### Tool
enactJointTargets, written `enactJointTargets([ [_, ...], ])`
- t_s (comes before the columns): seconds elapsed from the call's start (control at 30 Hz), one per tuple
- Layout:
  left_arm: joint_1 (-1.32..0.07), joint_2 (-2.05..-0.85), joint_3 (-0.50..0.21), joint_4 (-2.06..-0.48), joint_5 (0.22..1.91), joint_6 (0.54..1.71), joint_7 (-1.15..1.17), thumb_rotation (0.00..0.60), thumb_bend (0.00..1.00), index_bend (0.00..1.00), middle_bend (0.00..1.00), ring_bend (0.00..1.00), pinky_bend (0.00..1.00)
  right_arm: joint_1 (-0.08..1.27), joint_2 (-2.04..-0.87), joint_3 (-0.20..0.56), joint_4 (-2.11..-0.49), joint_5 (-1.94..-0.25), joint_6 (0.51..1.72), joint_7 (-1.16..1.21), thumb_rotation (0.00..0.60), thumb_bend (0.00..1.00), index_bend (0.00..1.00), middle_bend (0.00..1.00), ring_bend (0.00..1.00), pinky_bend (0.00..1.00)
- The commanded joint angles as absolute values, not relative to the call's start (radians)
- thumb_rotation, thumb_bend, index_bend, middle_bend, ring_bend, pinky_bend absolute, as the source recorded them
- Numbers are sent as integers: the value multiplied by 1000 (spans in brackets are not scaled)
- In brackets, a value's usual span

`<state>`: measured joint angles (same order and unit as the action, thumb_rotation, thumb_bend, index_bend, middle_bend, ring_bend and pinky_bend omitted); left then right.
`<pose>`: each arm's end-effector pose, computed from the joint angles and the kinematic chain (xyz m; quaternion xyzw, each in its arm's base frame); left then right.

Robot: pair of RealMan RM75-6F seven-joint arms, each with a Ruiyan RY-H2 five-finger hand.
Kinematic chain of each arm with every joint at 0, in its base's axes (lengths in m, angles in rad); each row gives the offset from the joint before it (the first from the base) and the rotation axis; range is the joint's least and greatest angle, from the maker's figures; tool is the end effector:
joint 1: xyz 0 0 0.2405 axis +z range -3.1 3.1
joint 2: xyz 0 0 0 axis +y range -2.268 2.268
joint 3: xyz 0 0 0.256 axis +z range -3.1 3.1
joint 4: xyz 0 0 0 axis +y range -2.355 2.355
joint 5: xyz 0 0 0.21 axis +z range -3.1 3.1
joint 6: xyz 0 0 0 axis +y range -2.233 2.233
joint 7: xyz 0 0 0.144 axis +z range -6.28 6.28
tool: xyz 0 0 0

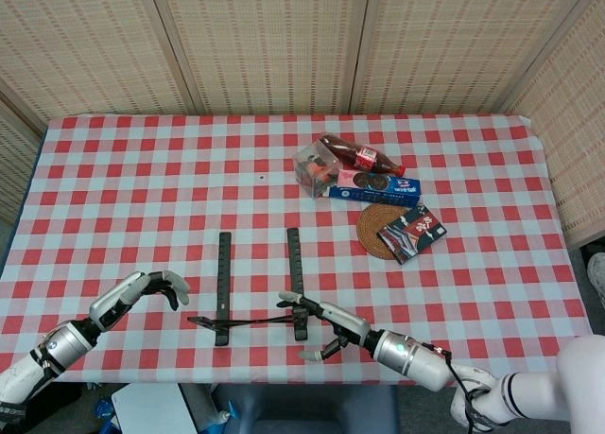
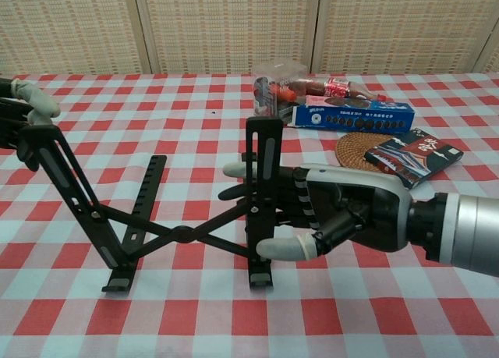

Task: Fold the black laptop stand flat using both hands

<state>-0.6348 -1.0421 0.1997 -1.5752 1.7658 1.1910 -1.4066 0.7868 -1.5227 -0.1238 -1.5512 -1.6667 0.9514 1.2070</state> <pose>-0.2292 0.2637 0.1107 -0.5144 -0.7182 -0.4648 0.0602 -0.1308 -0.2438 -0.0530 -0.5446 0.7372 -0.3923 0.0782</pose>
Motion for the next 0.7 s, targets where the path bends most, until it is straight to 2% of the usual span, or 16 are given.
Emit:
enactJointTargets([
  [0.03,-631,-1042,197,-1574,1761,1195,-1400,45,171,364,450,489,404,784,-1524,-129,-1554,-1669,954,1217,600,270,0,90,0,100],
  [0.33,-603,-1056,178,-1553,1745,1219,-1265,99,171,351,450,474,404,778,-1508,-126,-1566,-1677,984,1243,600,289,0,90,0,100],
  [0.43,-592,-1075,175,-1519,1759,1238,-1216,129,171,314,424,404,403,776,-1493,-118,-1578,-1685,1005,1227,600,289,0,90,0,100],
  [0.57,-580,-1099,178,-1451,1789,1257,-1120,271,171,220,292,272,322,780,-1459,-106,-1606,-1692,1025,1212,600,289,0,90,0,100],
  [0.7,-570,-1102,188,-1432,1804,1263,-1059,356,171,205,243,222,261,785,-1417,-95,-1636,-1695,1036,1196,600,289,0,90,0,100],
])
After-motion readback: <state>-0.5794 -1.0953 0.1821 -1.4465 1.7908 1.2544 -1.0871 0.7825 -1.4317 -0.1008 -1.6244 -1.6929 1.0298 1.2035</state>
